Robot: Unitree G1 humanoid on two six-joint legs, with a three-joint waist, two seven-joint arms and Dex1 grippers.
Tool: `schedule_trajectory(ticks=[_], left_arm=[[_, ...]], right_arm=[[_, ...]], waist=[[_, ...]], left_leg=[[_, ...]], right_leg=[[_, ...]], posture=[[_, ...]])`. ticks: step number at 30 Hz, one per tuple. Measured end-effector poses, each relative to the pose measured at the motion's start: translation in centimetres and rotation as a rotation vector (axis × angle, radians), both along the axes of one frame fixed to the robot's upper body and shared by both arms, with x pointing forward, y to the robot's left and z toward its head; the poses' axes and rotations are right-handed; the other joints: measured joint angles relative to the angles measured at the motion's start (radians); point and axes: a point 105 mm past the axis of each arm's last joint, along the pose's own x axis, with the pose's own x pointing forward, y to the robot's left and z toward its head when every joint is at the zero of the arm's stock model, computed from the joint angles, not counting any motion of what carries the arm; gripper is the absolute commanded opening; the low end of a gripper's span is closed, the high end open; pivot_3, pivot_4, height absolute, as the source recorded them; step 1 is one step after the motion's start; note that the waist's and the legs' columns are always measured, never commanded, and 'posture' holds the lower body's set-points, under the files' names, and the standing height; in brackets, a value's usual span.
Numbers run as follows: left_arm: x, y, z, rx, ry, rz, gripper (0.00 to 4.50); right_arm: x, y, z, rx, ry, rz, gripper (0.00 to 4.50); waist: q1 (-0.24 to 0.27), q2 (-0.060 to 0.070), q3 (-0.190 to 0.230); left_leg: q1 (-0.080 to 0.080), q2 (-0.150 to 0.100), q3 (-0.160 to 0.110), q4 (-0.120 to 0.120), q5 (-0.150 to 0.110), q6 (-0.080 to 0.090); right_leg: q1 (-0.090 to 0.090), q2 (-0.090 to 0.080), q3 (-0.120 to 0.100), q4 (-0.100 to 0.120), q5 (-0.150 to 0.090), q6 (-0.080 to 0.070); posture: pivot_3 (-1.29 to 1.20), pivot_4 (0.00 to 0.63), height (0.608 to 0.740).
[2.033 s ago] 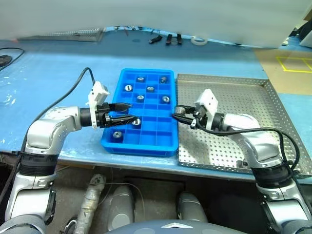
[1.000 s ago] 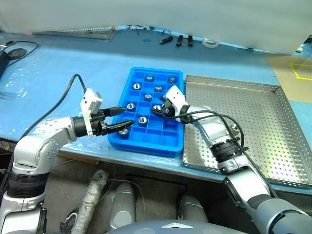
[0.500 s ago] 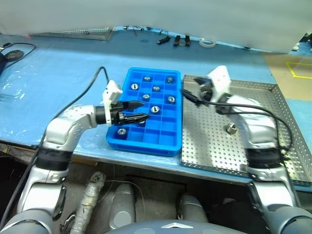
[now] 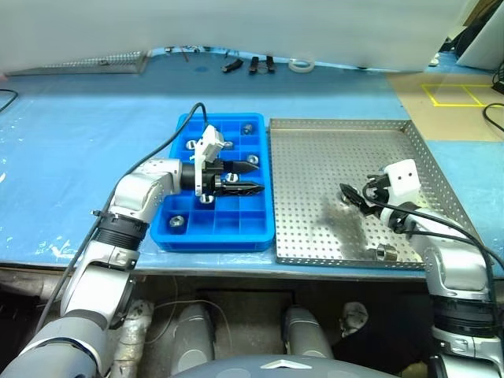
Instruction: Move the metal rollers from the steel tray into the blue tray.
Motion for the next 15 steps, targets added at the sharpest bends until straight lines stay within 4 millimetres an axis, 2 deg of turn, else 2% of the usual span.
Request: schedule_trajectory(ticks=[6,12,15], left_arm=[[0.0,0.1,-0.1,0.007,0.004,0.002,3.67],[-0.4,0.4,-0.6,0.016,0.014,0.009,3.67],[-0.4,0.5,-0.7,0.022,0.02,0.017,3.67]], right_arm=[[0.3,-1.1,-3.2,-0.021,0.079,-0.056,3.81],[0.5,-1.1,-3.5,-0.028,0.066,-0.055,3.81],[0.6,-0.8,-3.5,-0.023,0.064,-0.037,3.2]], waist=[[0.011,0.0,0.0],[0.011,0.0,0.0],[0.011,0.0,0.0]], left_leg=[[0.0,0.0,0.001,0.0,-0.001,0.001],[0.0,0.0,0.001,0.0,-0.001,0.002],[0.0,0.0,0.001,0.0,-0.001,0.002]], right_leg=[[0.0,0.0,0.0,-0.001,0.0,0.0],[0.001,0.0,0.0,-0.002,0.0,0.0],[0.001,0.0,0.001,-0.002,0.0,0.0]], posture=[[-0.29,0.15,0.74],[-0.26,0.15,0.74],[-0.25,0.15,0.74]])
